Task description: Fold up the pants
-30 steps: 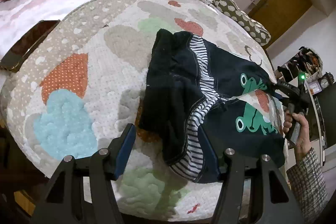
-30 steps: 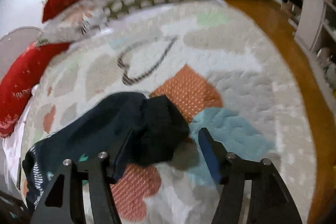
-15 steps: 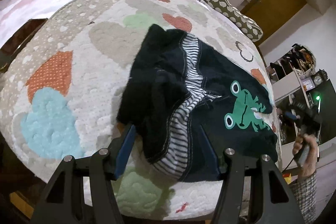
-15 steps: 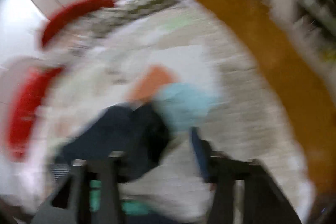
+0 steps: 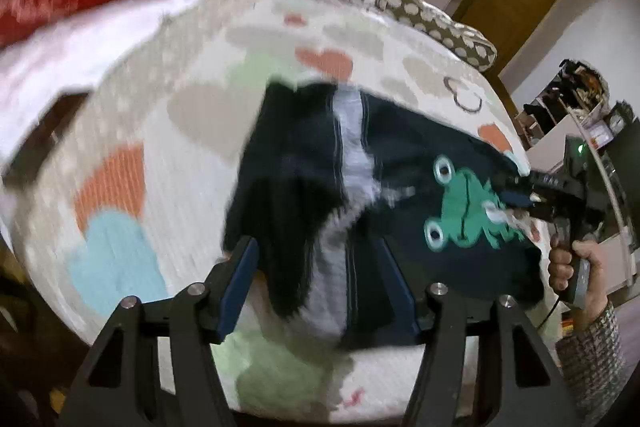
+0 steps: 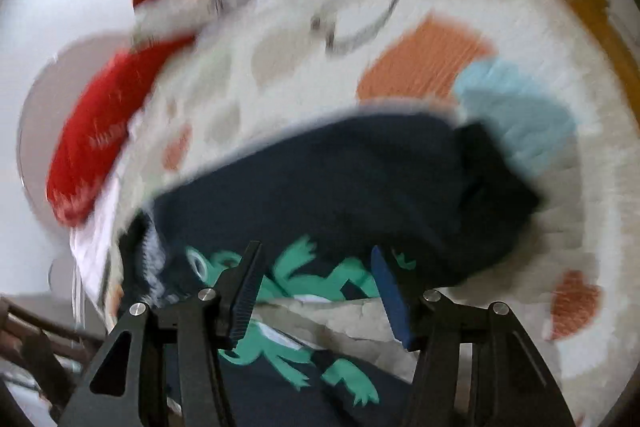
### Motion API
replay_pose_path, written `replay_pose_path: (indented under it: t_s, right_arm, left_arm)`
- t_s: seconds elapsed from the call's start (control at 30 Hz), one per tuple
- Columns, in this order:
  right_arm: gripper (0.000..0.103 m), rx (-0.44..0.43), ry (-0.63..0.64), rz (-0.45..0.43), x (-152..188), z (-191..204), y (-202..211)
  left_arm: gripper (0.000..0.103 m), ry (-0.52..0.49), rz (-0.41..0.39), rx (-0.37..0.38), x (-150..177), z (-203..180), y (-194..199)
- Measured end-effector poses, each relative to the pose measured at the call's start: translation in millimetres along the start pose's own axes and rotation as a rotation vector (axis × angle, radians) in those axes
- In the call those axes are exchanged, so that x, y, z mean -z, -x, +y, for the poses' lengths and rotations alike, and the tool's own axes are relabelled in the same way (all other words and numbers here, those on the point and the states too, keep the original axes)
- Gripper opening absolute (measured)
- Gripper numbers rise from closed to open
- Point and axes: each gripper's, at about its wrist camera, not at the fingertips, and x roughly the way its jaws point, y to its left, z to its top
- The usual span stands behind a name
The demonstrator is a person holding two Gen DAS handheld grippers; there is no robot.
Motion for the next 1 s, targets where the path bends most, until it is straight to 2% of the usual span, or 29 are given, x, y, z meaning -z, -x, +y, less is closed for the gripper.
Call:
replay_pose_path:
  t_s: [0.03, 0.07, 0.13, 0.2, 0.23, 0.3, 0.37, 0.43, 0.53, 0.57, 0.63, 0.73, 0.9, 1.0]
  right_arm:
    - [0.055, 0.025, -0.021, 0.0, -2.8, -11.1, -5.1]
    - [0.05, -0.001, -0.061, -0.011, -5.8, -23.7, -4.2]
    - [0.048, -0.025, -0.172, -0.046, -7.1, -48.1, 8.1]
    - [0.048, 0.041, -0.224, -0.093, -3.6, -61.8, 25.1]
    - [0.048, 0.079, -0.218, -0.104, -3.6, -63.4, 32.5]
    - [0.05, 0.102, -0.203, -0.117, -0.9, -59.6, 45.1]
    - [0.052, 0.132, -0.165, -0.132, -1.9, -49.1, 57.2]
    - [0.052, 0.156, -0.115, -0.151, -1.8, -40.3, 69.0]
    - [0.053, 0.186, -0.063, -0.174, -3.5, -33.2, 83.6]
    - [0.054, 0.188, -0.058, -0.178, -4.8, -33.6, 84.3]
    - [0.056, 0.193, -0.044, -0.194, -7.0, -33.4, 88.9]
    - [0.057, 0.217, 0.0, -0.216, -12.5, -30.2, 88.0]
    - [0.059, 0.186, 0.094, -0.174, -27.4, -15.3, 62.4]
    - [0.062, 0.187, 0.17, -0.135, -42.9, 0.8, 38.9]
  left_arm:
    - [0.07, -0.014, -0.011, -0.015, -10.4, -1.1, -0.1]
    - [0.071, -0.024, -0.024, -0.024, -22.9, -2.4, -2.6]
    - [0.071, -0.025, -0.026, -0.035, -42.5, -3.6, -14.9]
    - [0.071, -0.03, -0.002, -0.011, -61.3, -6.4, -37.4]
    - [0.071, -0.037, 0.035, 0.013, -72.1, -8.2, -56.3]
    - [0.071, -0.034, 0.125, 0.009, -87.8, -8.0, -93.1]
    - [0.071, -0.031, 0.21, -0.048, -102.6, -1.6, -134.4]
    - [0.068, 0.022, 0.234, -0.087, -112.1, 11.5, -152.7]
    - [0.068, 0.145, 0.214, -0.008, -128.0, 26.7, -140.6]
    - [0.068, 0.15, 0.194, 0.01, -130.9, 27.3, -132.5]
    - [0.069, 0.098, 0.137, 0.017, -134.9, 21.7, -107.7]
    - [0.071, -0.015, 0.106, 0.028, -134.9, 3.5, -90.6]
    - [0.074, -0.238, 0.167, -0.033, -132.1, -40.5, -117.7]
    - [0.074, -0.345, 0.167, -0.042, -132.1, -64.1, -137.7]
